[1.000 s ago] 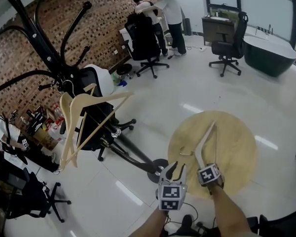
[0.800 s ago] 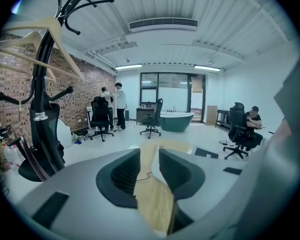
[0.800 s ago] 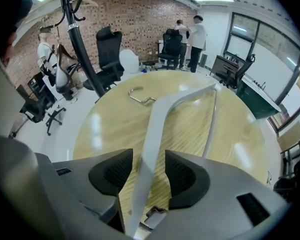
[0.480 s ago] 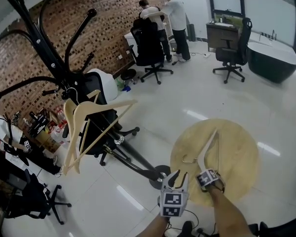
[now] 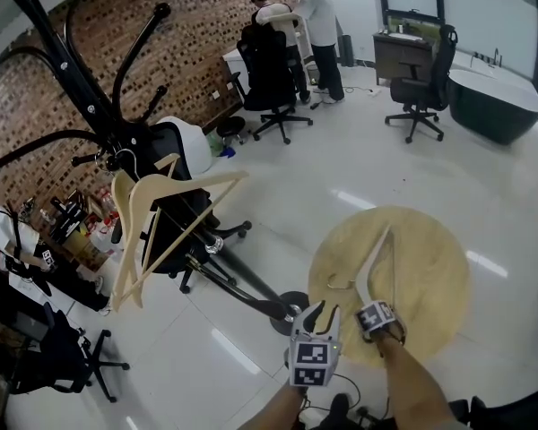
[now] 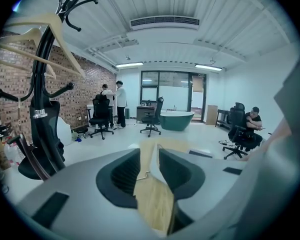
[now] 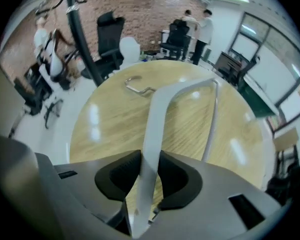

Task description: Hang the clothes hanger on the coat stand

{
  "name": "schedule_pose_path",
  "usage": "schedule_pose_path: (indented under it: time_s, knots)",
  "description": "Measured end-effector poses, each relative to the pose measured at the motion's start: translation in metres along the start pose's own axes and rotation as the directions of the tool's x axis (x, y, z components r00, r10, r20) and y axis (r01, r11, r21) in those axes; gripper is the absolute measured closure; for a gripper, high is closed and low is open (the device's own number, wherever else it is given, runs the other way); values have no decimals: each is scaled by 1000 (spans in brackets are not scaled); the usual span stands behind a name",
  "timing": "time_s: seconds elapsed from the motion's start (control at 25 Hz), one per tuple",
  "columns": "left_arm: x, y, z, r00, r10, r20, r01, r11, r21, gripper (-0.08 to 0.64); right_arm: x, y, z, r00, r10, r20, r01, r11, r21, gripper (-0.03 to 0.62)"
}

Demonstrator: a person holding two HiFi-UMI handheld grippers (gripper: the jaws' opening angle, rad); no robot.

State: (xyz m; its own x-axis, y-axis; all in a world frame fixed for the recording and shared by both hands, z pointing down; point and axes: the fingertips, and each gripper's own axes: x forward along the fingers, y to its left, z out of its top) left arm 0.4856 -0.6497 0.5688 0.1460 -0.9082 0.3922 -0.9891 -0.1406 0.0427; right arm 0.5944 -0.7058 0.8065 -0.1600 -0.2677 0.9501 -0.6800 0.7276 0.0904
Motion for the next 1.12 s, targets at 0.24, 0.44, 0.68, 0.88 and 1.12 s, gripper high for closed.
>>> schedule_pose_path:
  time_s: [0.24,0.44,0.68,0.88,1.12]
  knots:
    - [-8,8,-2,1000,15,-2,-15,1000,-7,443,-13,3,-7,998,44,40,-49,987,154,502]
    - [-21,7,-2,1000,17,2,-17,1000,-6,443,-38,5,-10,991,57,121,-87,963,255,502]
    - [-57,0,-1,1000,18,21,-18,1000,-1,443,-79,27,-9,944,118,308,-228,909,350,502]
    - [-93,5,-3,999,31,42,-31,1000,3,443,-134,57,0,839,173,517,-435,783,444,502]
    - [-128,2,7,994,90,69,-90,996,0,444,-221,64,9,697,166,697,-570,719,398,502]
